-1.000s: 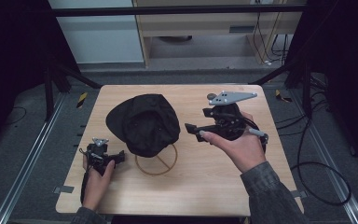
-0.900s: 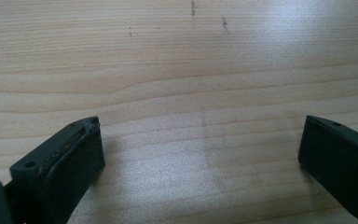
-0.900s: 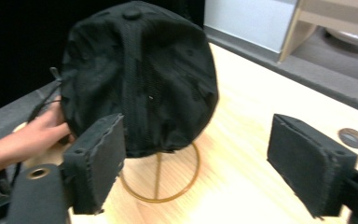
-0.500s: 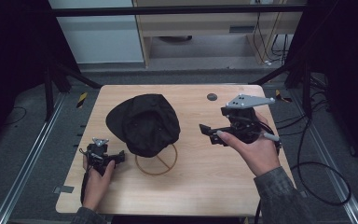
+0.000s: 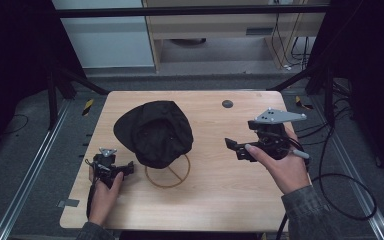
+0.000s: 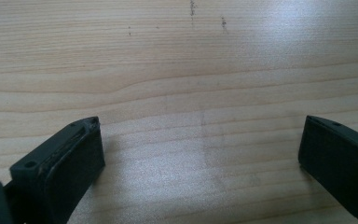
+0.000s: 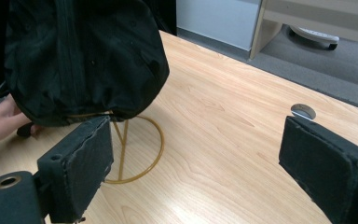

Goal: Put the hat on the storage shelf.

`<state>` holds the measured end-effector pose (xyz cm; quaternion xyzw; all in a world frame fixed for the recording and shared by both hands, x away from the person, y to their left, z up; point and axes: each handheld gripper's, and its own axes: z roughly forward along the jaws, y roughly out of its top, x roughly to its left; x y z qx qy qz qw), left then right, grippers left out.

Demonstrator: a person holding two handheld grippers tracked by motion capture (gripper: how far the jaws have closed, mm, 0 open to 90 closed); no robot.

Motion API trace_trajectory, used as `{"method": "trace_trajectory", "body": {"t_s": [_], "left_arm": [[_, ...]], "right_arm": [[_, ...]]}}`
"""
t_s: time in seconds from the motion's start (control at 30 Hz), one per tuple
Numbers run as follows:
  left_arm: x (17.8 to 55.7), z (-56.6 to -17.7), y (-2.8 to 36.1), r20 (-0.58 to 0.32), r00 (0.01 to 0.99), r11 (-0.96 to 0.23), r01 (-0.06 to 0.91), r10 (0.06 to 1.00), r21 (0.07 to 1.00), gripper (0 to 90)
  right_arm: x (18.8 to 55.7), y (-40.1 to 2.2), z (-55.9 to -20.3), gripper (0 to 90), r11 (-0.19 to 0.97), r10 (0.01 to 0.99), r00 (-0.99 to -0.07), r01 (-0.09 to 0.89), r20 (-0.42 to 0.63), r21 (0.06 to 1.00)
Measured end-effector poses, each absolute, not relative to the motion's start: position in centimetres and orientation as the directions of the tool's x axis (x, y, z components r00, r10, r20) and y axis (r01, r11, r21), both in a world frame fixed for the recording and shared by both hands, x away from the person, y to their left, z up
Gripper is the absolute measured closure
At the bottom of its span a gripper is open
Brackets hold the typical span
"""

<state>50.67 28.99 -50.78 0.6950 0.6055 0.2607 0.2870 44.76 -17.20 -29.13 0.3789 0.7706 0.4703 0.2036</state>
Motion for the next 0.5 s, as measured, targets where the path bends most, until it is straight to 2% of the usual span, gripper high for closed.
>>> {"method": "trace_trajectory", "body": {"t_s": [0.5], "left_arm": [[50.7,-50.8,29.0,0.016,0.13,-0.102,0.692,0.991,0.715,0.0]], "right_arm": [[44.4,-18.5,-33.4,9.0,0.287,0.794,-0.607,0.438,0.045,0.852]]}}
